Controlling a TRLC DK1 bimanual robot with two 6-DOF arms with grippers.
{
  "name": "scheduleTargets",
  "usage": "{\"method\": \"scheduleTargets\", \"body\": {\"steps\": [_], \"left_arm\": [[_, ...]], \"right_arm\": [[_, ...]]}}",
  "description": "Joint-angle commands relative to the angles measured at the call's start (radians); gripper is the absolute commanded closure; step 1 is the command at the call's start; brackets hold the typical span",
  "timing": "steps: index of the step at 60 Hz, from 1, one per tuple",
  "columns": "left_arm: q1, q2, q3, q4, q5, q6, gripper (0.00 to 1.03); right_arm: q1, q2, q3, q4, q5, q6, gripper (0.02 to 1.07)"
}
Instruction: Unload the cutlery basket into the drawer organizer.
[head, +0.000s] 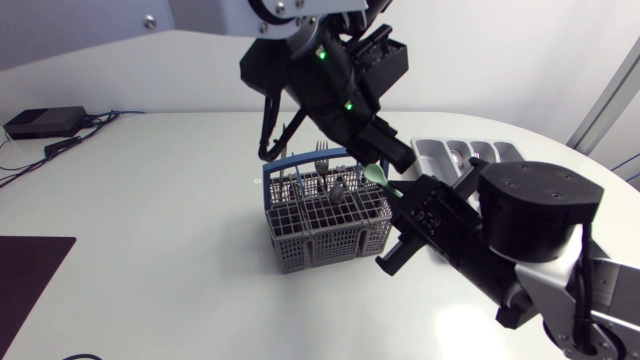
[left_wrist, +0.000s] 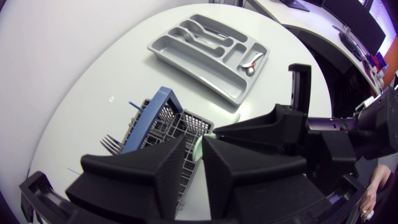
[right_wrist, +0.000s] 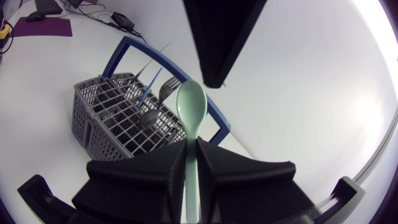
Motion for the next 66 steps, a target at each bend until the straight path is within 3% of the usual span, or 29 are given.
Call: {"method": "scheduleTargets", "body": {"steps": [1, 3, 11, 19, 30, 49, 66], "left_arm": [[0.016, -0.022, 0.041, 0.018, 0.007, -0.016, 0.46], [0.026, -0.031, 0.038, 0.024, 0.006, -0.016, 0.37], [0.063, -0.071, 0.024, 0.061, 0.006, -0.014, 0.24], [0.096, -0.095, 0.005, 0.063, 0.006, -0.001, 0.24], [0.124, -0.138, -0.077, 0.086, 0.026, 0.07, 0.24], [0.139, -0.207, -0.237, 0.13, 0.038, 0.186, 0.24], [0.13, -0.275, -0.331, 0.155, 0.041, 0.222, 0.24]], "right_arm": [[-0.003, -0.023, -0.03, -0.02, -0.011, -0.02, 0.95], [-0.005, -0.032, -0.035, -0.026, -0.019, -0.02, 0.96], [-0.043, -0.072, -0.05, -0.07, -0.073, -0.02, 0.96], [-0.154, -0.125, -0.056, -0.141, -0.214, -0.02, 0.95], [-0.411, -0.158, -0.041, -0.25, -0.512, -0.064, 0.95], [-0.804, -0.066, 0.044, -0.474, -0.909, -0.394, 0.95], [-1.083, 0.172, 0.188, -0.67, -1.101, -0.817, 0.96]]}}
